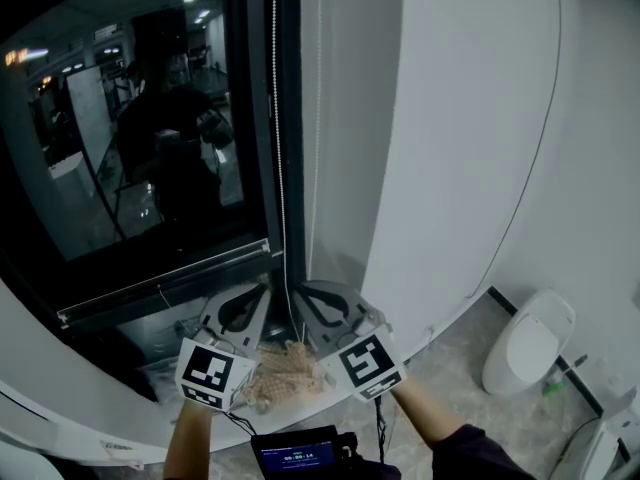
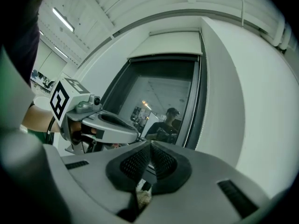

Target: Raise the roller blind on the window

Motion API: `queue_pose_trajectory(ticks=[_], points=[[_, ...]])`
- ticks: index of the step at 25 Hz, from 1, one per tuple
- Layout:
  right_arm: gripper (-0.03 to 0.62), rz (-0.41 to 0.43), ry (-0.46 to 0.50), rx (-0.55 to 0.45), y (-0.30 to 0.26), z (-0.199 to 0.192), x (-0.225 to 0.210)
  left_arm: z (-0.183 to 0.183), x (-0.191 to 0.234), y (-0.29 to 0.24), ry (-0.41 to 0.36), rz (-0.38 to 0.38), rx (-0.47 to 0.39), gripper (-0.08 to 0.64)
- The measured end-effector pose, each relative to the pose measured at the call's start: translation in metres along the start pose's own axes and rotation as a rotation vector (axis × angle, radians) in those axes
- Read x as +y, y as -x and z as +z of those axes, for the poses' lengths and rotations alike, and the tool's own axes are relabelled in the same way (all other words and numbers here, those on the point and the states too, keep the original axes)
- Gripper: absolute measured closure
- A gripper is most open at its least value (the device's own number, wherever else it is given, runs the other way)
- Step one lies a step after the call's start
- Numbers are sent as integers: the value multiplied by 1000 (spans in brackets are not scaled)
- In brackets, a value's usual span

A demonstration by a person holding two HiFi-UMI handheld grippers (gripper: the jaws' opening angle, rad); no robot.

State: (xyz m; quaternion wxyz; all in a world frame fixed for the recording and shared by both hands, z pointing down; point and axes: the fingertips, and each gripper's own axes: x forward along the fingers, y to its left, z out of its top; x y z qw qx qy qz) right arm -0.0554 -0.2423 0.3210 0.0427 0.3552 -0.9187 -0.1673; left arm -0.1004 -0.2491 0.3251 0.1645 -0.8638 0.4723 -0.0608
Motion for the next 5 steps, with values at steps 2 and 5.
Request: queue_pose_trajectory(ticks=[2, 5], points=[[583, -3, 2, 5, 0, 0, 1, -1, 0, 1, -5, 1, 2, 549], [583, -6, 9, 7, 1, 0, 2, -3, -1, 3, -8, 1, 6, 549]])
